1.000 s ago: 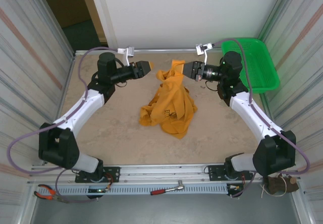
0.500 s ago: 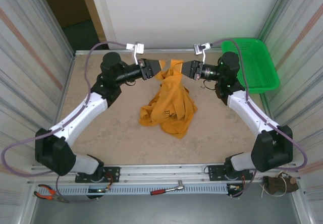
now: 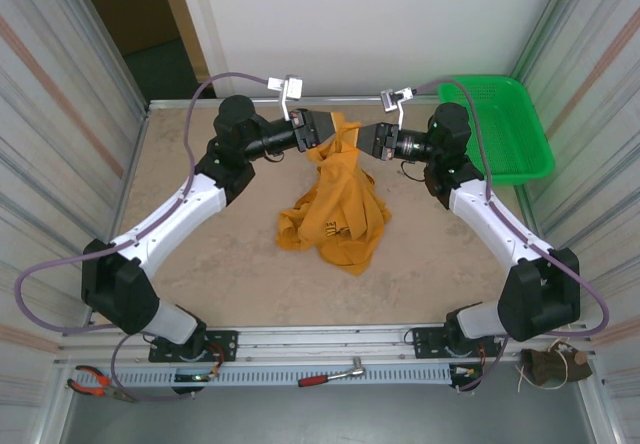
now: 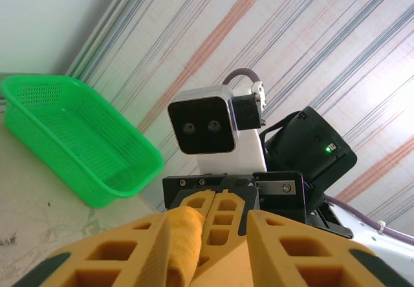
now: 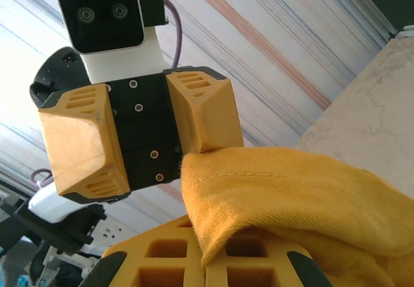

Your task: Fold the inside-out t-shirt

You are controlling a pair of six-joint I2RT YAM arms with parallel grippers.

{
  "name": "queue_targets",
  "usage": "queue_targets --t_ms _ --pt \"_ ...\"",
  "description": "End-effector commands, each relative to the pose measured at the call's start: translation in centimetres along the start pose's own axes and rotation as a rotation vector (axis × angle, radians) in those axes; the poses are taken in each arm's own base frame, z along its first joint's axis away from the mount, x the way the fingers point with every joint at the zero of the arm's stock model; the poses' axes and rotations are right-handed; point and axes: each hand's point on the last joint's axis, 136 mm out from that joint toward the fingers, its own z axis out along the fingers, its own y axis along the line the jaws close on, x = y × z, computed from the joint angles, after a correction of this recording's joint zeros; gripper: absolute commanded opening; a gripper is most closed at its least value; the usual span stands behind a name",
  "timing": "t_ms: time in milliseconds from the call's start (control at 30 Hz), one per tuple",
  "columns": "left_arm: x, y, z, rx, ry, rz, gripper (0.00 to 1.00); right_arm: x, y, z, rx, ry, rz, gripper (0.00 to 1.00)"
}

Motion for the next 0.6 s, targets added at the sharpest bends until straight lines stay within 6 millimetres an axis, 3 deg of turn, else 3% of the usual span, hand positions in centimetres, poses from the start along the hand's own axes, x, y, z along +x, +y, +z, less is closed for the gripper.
queue_targets --t_ms 0,167,333,567 --pt "0.1 -0.2 0.0 0.001 -0.010 0.005 0.41 -0.1 0.1 -0.1 -0.003 -0.005 -0.038 0.00" --pt "0.3 0.8 -0.7 -0.053 -0.044 0.001 0.46 -0.2 0.1 -0.3 0.002 -0.011 -0.037 0.00" --pt "0.1 0.5 -0.5 -0.044 -0.043 0.002 0.45 -0.4 0.1 -0.4 0.005 -0.017 -0.038 0.00" --pt "0.2 -1.4 0.7 0.043 -0.007 0.010 0.23 -0.4 -0.2 -0.3 0.012 -0.020 -0.031 0.00"
